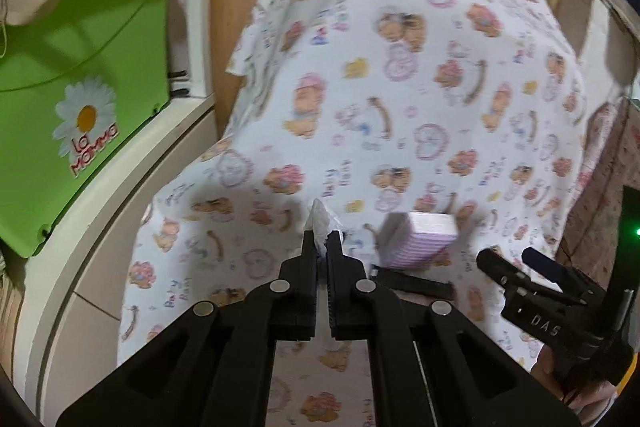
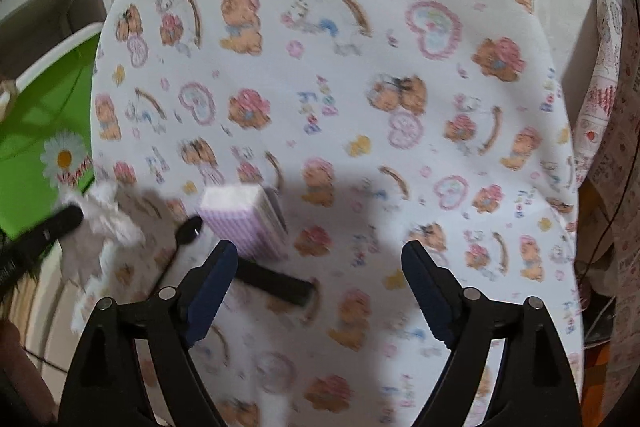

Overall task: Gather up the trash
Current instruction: 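Grasp the purple checked tissue box with the right tool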

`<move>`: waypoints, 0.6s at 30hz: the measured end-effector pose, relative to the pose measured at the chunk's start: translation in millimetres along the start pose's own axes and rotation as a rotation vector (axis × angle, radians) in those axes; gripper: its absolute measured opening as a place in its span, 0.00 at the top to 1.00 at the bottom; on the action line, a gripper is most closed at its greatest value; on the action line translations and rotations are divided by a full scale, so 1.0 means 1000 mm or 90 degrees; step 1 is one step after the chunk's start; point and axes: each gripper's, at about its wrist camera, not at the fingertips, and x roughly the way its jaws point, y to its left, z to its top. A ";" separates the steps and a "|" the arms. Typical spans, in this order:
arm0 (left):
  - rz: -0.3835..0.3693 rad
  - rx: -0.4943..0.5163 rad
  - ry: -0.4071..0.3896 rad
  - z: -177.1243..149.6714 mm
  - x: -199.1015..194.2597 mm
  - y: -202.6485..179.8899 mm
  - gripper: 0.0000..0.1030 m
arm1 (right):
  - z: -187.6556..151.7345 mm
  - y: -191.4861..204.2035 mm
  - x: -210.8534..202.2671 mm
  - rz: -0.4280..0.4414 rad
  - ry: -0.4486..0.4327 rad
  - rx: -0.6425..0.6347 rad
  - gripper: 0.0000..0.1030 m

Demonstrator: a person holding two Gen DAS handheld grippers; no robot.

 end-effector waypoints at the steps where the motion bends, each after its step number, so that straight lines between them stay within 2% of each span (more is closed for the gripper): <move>1: 0.010 0.005 0.008 -0.002 0.003 -0.002 0.96 | 0.001 0.003 0.002 0.002 -0.003 0.006 0.17; 11: 0.026 -0.027 0.019 0.000 0.010 0.013 0.96 | 0.011 0.052 0.028 0.016 -0.021 -0.009 0.17; 13: 0.023 -0.022 0.022 0.001 0.012 0.012 0.96 | 0.015 0.059 0.037 0.006 -0.011 -0.022 0.17; 16: 0.027 -0.010 0.019 0.002 0.013 0.007 0.96 | 0.018 0.059 0.054 0.021 0.032 -0.007 0.17; 17: 0.028 -0.007 0.019 0.001 0.014 0.006 0.96 | 0.017 0.057 0.058 0.027 0.039 0.009 0.22; 18: 0.026 -0.006 0.021 0.001 0.014 0.005 0.96 | 0.016 0.055 0.060 0.034 0.044 0.026 0.33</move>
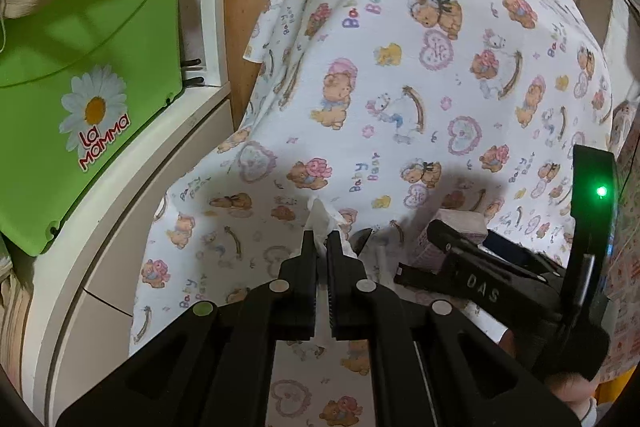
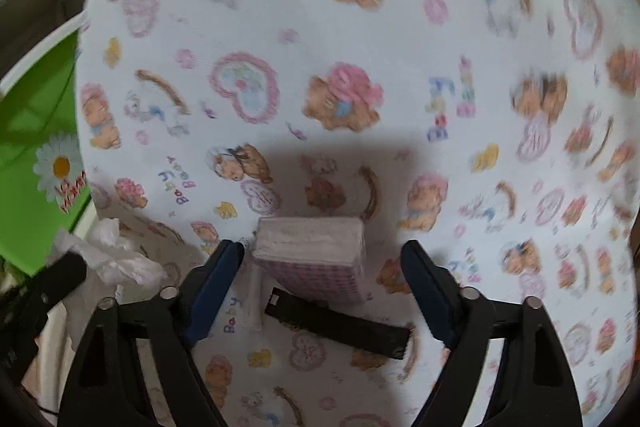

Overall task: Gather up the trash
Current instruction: 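Grasp the purple checked tissue box with the right tool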

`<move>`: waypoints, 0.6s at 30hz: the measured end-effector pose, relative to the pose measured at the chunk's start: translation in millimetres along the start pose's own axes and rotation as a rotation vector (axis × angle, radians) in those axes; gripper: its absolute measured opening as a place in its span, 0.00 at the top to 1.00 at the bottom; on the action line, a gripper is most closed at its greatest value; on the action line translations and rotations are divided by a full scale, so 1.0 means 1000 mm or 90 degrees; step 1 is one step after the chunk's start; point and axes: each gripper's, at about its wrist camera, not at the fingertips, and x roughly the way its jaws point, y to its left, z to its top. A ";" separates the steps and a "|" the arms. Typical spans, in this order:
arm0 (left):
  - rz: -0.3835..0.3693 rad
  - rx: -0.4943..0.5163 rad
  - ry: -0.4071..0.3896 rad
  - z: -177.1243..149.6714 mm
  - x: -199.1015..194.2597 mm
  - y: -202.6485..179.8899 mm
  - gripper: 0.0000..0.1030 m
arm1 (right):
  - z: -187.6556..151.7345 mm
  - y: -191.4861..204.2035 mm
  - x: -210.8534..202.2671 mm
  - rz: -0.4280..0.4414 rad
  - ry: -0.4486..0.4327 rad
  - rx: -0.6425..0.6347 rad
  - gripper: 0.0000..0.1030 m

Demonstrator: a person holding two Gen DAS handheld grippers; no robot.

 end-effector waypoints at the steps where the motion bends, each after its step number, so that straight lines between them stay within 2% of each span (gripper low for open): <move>1: -0.001 -0.002 0.002 0.000 0.000 0.000 0.96 | -0.001 -0.002 0.002 0.009 0.007 0.011 0.37; 2: -0.002 -0.004 0.002 0.000 0.000 0.001 0.96 | -0.001 -0.003 0.003 0.020 0.013 0.015 0.43; 8: -0.007 -0.019 0.000 0.001 -0.003 0.009 0.96 | -0.004 -0.010 -0.010 0.040 -0.004 0.017 0.44; 12: -0.008 -0.028 -0.008 0.002 -0.011 0.016 0.96 | -0.002 -0.037 -0.026 0.074 -0.014 0.070 0.44; 18: -0.003 -0.046 -0.014 0.004 -0.019 0.033 0.96 | 0.002 -0.080 -0.037 0.081 0.005 0.129 0.44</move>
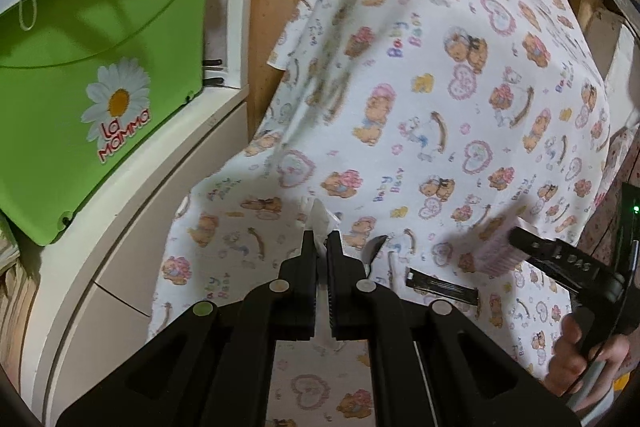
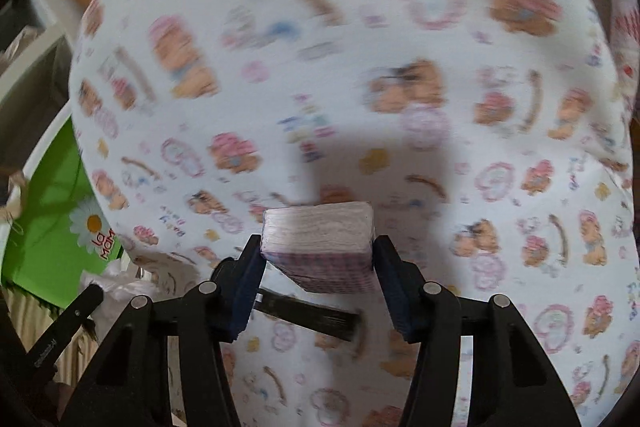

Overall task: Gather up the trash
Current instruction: 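Carry the tissue box with the right tool while the left tool carries the plastic over the basket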

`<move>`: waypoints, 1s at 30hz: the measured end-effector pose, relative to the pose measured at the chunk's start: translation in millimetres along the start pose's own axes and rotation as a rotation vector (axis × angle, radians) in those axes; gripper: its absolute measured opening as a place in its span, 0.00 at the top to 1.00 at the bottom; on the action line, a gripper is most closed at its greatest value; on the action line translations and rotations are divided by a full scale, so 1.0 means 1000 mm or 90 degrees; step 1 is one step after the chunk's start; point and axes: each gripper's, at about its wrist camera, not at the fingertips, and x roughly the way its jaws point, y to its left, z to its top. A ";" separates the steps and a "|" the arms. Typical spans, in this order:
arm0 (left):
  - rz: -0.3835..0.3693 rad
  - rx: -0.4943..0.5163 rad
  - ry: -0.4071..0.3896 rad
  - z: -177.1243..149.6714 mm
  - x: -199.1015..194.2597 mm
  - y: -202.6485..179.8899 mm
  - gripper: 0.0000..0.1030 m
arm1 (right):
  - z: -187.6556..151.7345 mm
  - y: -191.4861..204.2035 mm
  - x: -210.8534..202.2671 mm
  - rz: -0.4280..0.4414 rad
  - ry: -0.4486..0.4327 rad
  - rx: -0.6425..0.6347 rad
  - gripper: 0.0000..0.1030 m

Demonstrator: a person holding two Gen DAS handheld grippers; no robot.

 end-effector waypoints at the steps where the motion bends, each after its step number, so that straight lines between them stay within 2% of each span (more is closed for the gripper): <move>1: 0.002 -0.002 0.000 0.000 0.000 0.003 0.96 | 0.001 -0.006 -0.002 0.005 0.005 0.009 0.44; 7: 0.017 -0.008 0.001 -0.002 -0.002 0.013 0.96 | 0.000 -0.033 -0.006 0.034 0.031 0.031 0.44; 10: 0.020 0.000 0.001 -0.006 -0.005 0.013 0.96 | -0.003 -0.033 -0.010 0.023 0.023 -0.006 0.44; 14: 0.010 0.012 0.009 -0.020 -0.014 0.010 0.96 | -0.006 -0.020 -0.035 -0.036 -0.019 -0.092 0.44; 17: 0.016 0.013 0.002 -0.032 -0.024 0.005 0.96 | -0.013 -0.020 -0.046 -0.022 -0.012 -0.119 0.44; 22: -0.001 0.017 -0.005 -0.051 -0.042 -0.008 0.96 | -0.039 -0.012 -0.059 0.009 0.004 -0.127 0.44; 30: -0.004 0.018 -0.006 -0.086 -0.067 -0.018 0.96 | -0.095 0.021 -0.082 0.014 0.024 -0.210 0.44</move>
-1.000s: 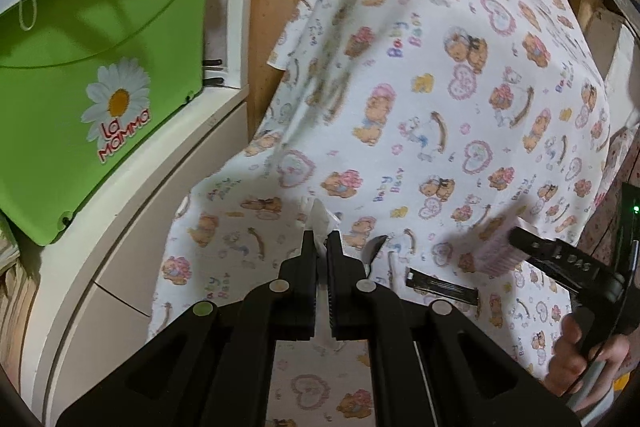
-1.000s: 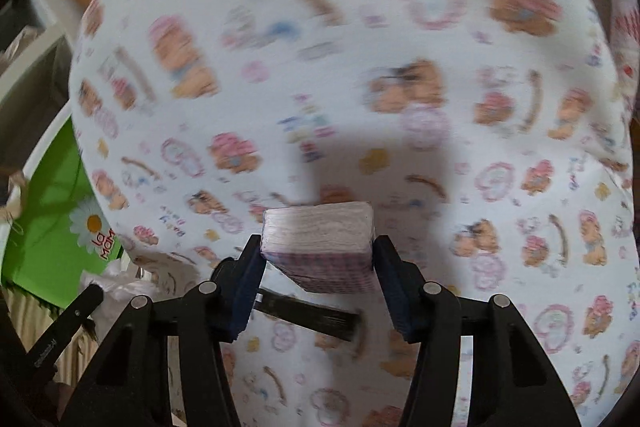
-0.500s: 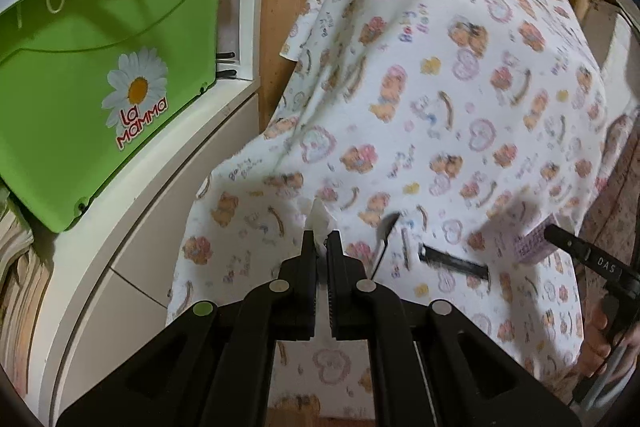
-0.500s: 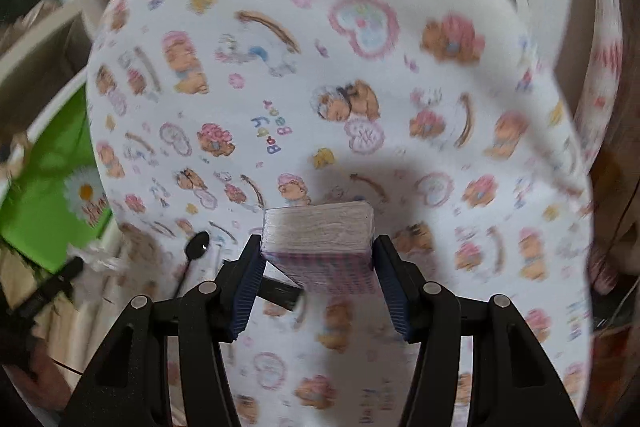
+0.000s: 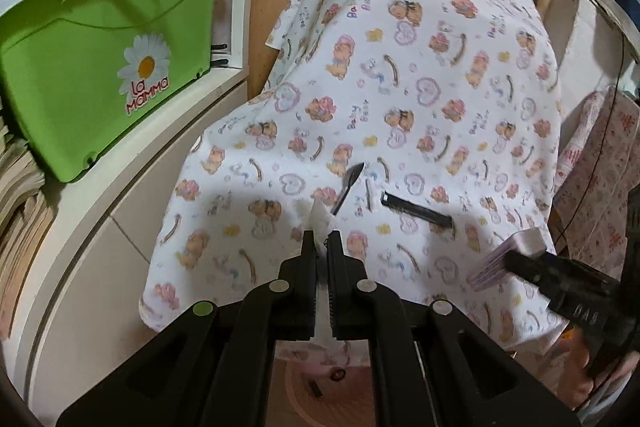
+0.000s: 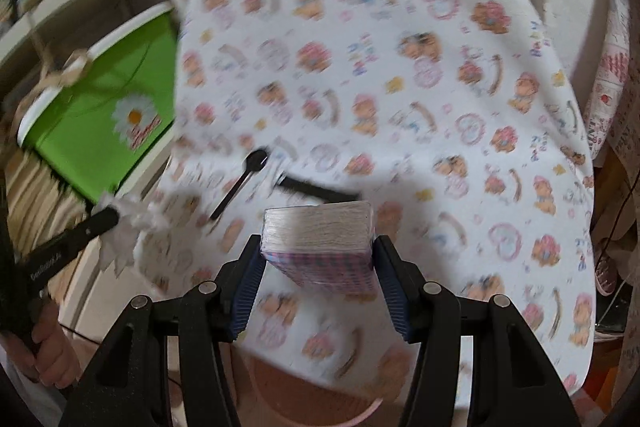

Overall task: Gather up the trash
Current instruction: 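Carry the tissue box with the right tool while the left tool carries the plastic over the basket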

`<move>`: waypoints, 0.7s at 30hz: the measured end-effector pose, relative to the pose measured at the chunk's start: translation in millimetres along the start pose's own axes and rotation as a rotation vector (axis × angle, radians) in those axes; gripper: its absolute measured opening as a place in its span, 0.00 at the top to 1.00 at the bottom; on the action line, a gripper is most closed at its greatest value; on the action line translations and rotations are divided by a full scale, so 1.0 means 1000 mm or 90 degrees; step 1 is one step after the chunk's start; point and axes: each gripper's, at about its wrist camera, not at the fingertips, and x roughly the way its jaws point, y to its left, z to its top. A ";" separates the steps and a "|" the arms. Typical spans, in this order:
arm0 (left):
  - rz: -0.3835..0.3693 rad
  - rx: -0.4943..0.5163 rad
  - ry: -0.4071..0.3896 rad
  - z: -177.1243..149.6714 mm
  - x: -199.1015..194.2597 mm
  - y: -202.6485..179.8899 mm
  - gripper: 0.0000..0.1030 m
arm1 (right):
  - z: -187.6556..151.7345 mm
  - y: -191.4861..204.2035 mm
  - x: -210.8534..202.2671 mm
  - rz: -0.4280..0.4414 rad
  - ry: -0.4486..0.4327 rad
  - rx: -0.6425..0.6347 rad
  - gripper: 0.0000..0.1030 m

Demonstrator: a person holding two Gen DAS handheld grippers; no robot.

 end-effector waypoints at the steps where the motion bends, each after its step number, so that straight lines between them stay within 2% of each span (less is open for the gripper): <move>1: 0.007 0.004 0.000 -0.004 -0.002 -0.002 0.96 | -0.004 0.006 -0.001 0.001 0.003 -0.011 0.44; 5: -0.001 0.016 0.017 -0.016 -0.005 -0.009 0.96 | -0.021 0.031 -0.009 0.002 0.009 -0.064 0.44; 10: -0.012 0.030 0.035 -0.033 -0.015 -0.016 0.96 | -0.041 0.037 -0.018 0.054 0.042 -0.025 0.44; 17: -0.063 0.042 0.142 -0.054 0.007 -0.024 0.96 | -0.058 0.046 -0.016 0.066 0.082 -0.059 0.44; 21: -0.046 0.025 0.180 -0.062 0.015 -0.021 0.96 | -0.064 0.043 -0.007 0.060 0.107 -0.060 0.44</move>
